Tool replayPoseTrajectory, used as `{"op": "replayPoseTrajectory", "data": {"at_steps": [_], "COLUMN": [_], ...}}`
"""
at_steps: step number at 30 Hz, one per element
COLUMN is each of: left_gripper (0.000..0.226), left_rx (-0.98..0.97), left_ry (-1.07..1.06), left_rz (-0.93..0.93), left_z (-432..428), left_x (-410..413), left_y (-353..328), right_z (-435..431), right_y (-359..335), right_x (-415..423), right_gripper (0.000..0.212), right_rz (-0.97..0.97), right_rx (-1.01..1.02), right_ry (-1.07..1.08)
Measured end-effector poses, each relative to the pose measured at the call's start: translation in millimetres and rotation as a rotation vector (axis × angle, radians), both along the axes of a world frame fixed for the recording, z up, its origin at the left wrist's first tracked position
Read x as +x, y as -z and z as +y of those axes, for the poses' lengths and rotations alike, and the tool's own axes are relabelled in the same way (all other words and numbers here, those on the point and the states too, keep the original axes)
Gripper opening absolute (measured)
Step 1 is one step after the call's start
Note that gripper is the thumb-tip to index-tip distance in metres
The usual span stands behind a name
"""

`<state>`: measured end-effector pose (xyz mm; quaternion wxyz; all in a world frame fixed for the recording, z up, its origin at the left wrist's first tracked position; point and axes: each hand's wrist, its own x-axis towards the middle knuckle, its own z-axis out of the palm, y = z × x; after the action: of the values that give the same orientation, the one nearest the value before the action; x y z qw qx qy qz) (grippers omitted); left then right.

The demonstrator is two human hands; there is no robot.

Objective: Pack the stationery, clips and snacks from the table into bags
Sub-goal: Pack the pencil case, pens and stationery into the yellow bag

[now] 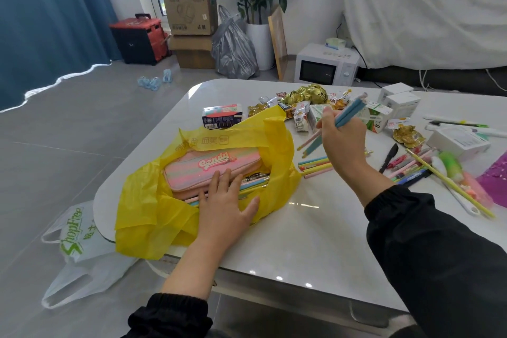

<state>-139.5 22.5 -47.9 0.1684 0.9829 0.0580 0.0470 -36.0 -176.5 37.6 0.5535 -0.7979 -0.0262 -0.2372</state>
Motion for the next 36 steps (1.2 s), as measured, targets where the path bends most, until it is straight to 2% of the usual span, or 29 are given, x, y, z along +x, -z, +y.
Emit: {"op": "replayPoseTrajectory", "data": {"at_steps": [4,7,11,13,15,17,19,24,27,31,34,36], "left_gripper": [0.05,0.039,0.035,0.035,0.033,0.027,0.019,0.021,0.025,0.029,0.022,0.014], "left_rx": [-0.095,-0.153,-0.18,-0.192,-0.192,-0.182,-0.165,-0.182,-0.189,-0.198,-0.19,-0.181], "left_ry": [-0.043,-0.083,-0.092,-0.093,-0.108,-0.136,-0.152,-0.11,-0.128,-0.164,-0.149,-0.131], "left_rz": [-0.128,-0.211,-0.24,-0.252,-0.274,-0.286,-0.271,-0.222,-0.197,-0.221,-0.271,-0.319], "left_z": [9,13,16,19,24,30,33,41,52,60,61,59], "left_x": [0,-1,-2,-2,-4,-5,-6,-15,-25,-36,-40,-40], "left_y": [-2,-3,-4,-6,-8,-9,-9,-14,-18,-22,-26,-29], "right_z": [27,45,62,72,85,94,99,108,117,134,137,135], "right_y": [-14,-11,-13,-17,-20,-17,-15,-14,-14,-8,1,8], "right_x": [-4,-6,-12,-14,-17,-17,-17,-18,-14,-12,-12,-10], "right_gripper": [0.04,0.039,0.032,0.035,0.041,0.046,0.049,0.044,0.036,0.015,0.007,0.011], "right_rz": [-0.094,-0.173,-0.382,-0.329,-0.087,0.096,0.128,0.169,0.135,0.069,0.091,0.127], "right_rx": [0.153,0.147,0.143,0.183,0.215,0.02,-0.3,-1.058,-1.245,-1.543,-1.66,-1.665], "right_ry": [-0.056,-0.092,-0.142,-0.188,-0.292,-0.376,-0.435,-0.64,-0.678,-0.678,-0.733,-0.757]}}
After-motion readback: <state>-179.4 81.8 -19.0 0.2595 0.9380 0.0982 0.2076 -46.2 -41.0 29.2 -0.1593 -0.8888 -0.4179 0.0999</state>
